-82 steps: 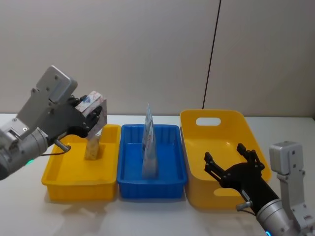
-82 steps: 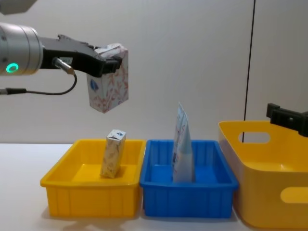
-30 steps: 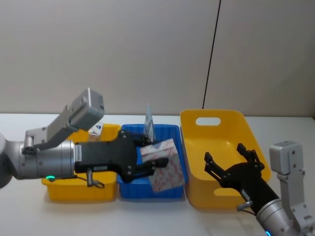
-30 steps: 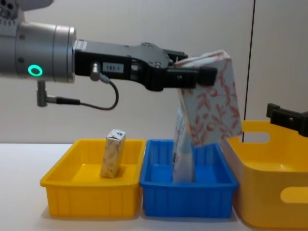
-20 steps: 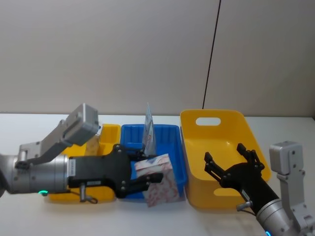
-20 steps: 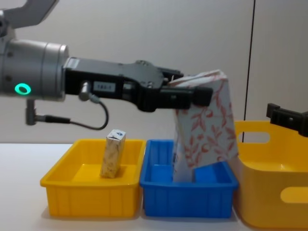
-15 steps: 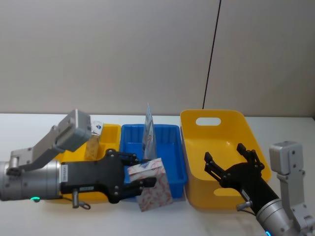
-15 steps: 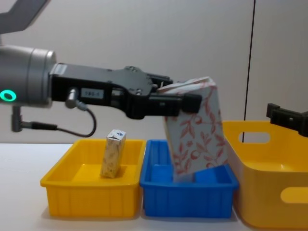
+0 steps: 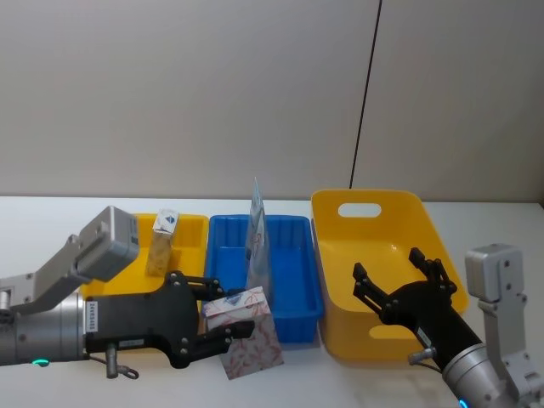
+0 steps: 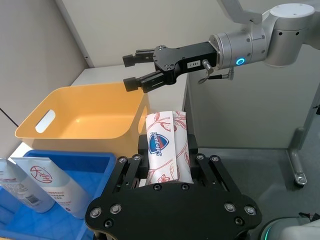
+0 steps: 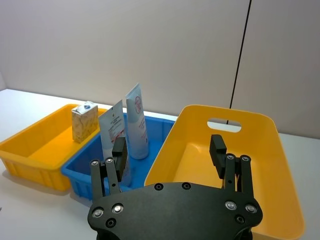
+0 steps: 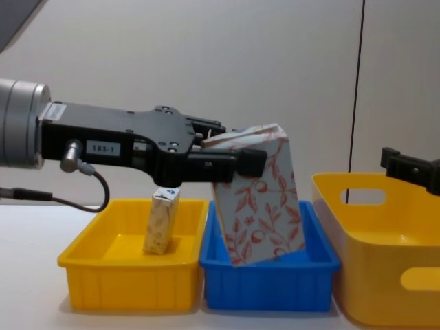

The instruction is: Bimanual collaborative sorting of washing and personal care products

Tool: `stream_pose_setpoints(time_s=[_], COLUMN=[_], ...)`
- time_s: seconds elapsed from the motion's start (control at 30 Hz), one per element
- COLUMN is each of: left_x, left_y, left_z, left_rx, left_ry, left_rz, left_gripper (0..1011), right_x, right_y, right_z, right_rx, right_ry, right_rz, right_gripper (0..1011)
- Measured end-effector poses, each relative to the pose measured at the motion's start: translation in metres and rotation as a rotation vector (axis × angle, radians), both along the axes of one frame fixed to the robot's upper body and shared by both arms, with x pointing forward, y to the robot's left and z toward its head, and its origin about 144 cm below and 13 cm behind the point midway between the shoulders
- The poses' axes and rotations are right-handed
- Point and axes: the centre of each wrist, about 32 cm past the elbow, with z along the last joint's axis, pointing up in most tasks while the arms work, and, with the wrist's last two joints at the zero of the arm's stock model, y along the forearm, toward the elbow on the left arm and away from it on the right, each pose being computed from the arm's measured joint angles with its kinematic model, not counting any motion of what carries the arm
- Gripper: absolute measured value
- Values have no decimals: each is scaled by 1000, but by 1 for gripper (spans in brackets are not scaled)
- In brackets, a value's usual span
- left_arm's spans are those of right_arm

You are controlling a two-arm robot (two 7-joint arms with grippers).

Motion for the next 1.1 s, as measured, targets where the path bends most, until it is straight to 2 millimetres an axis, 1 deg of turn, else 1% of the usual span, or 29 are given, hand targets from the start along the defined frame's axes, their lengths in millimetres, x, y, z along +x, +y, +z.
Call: stream_pose_setpoints(time_s=[0.63, 1.1], left_x=[-5, -6], left_y=[4, 5], left_z=[-1, -1], left_rx=[4, 5], left_ry=[-7, -8], left_rz=[0, 1], left_gripper=[380, 380], right_x=[2, 16], right_y=[-1, -13], right_z=[0, 3], right_rx=[6, 21], right_ry=[-9, -43], right_rz=[10, 142], right_gripper=[1000, 1000])
